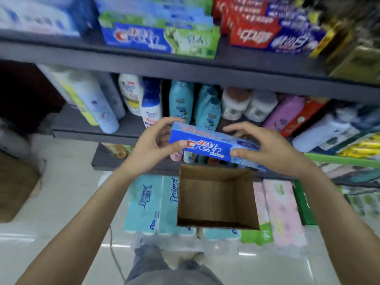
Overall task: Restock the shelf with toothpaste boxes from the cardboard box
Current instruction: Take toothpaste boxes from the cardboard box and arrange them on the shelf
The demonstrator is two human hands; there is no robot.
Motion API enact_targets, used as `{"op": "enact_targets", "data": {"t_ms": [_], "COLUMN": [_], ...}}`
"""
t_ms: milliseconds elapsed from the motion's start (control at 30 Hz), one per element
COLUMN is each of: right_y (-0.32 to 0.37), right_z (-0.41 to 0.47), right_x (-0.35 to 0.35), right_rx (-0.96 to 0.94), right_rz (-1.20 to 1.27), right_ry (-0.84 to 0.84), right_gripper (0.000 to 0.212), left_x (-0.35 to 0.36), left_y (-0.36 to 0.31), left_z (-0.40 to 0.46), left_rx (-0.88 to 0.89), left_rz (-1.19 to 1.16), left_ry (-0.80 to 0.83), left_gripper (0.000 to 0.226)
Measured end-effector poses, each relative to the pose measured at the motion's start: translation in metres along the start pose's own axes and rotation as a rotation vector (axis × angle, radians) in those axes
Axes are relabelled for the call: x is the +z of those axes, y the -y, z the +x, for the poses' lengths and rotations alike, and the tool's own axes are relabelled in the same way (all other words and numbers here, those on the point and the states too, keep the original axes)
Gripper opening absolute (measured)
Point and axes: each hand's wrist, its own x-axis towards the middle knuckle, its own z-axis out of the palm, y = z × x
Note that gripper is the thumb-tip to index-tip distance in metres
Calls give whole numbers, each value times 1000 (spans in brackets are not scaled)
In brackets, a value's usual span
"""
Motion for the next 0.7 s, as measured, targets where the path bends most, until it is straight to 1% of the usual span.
{"op": "enact_targets", "data": {"t_ms": [67,133,200,267,300,333,400,467,500,567,633,700], "right_y": [28,51,74,92,101,109,120,128,131,136,136,131], "right_z": [15,34,54,77,90,105,140,180,201,241,276,304], "right_x": [-16,-33,-49,-66,-75,-85,-104,-119,-124,-130,-131,-128], "right_rx": [-117,-211,-289,-360,-387,-404,-420,-408,-391,-370,-377,-353], "right_rz": [-23,-57,-99,-147,-179,-217,-318,-450,-520,-623,-688,-770], "right_ry": [-102,-193,-291,-398,-446,-484,-526,-537,-539,-537,-505,-441], "right_gripper": [37,34,33,33,33,33,32,31,31,32,32,33], "left_x": [-19,-40,-64,-93,-108,-122,-143,-157,-161,-169,-174,-176], "left_y": [-39,-73,-102,-126,-136,-143,-151,-153,-154,-156,-156,-152], "left_z": [9,20,32,48,57,68,91,110,117,127,134,138], "left_rx": [180,376,553,666,679,650,510,419,399,358,319,320], "left_rz": [117,279,417,580,685,806,1060,1249,1308,1378,1423,1419], "left_ry": [-58,-190,-350,-465,-491,-484,-378,-233,-184,-136,-108,-81], "left_gripper": [45,46,41,39,41,47,67,87,94,102,106,105]}}
